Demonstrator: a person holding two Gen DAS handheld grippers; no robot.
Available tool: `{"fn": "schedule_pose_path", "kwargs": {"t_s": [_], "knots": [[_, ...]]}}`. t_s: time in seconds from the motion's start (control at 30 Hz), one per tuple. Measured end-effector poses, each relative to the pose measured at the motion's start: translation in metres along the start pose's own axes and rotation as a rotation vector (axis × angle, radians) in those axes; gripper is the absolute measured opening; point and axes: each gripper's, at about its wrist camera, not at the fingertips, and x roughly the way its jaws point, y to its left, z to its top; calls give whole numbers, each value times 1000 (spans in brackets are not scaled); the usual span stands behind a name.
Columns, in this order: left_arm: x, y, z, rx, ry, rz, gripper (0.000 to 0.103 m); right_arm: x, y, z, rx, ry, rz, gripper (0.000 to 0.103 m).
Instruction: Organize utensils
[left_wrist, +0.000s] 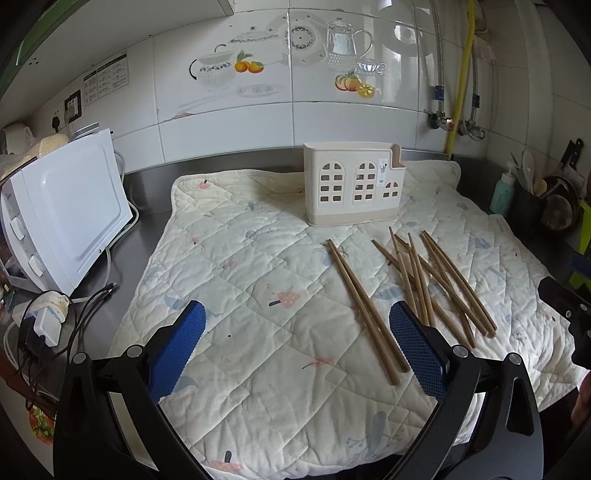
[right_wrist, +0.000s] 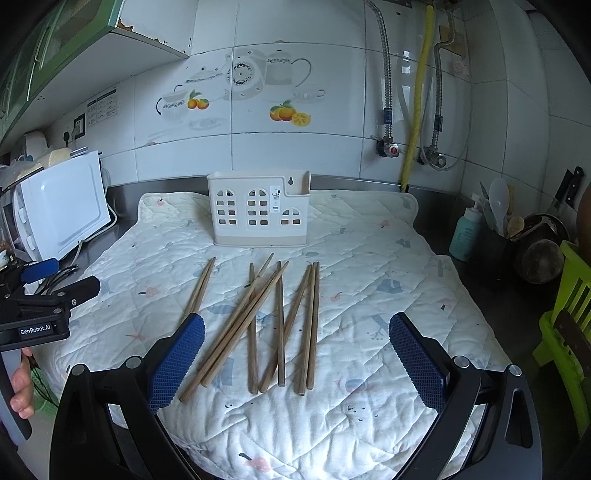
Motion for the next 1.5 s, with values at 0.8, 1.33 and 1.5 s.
{"fn": "schedule_pose_path", "kwargs": {"t_s": [0.8, 1.33, 1.5], "knots": [[5, -3, -1, -3, 24, 8, 98, 1, -4, -5, 16, 0, 4, 97], [23, -6, -9, -46, 80, 4, 98, 3, -11, -11, 23, 8, 0, 97], [32, -11, -16, -59, 114, -20, 97, 8, -15, -18, 20, 24, -12, 96]]}}
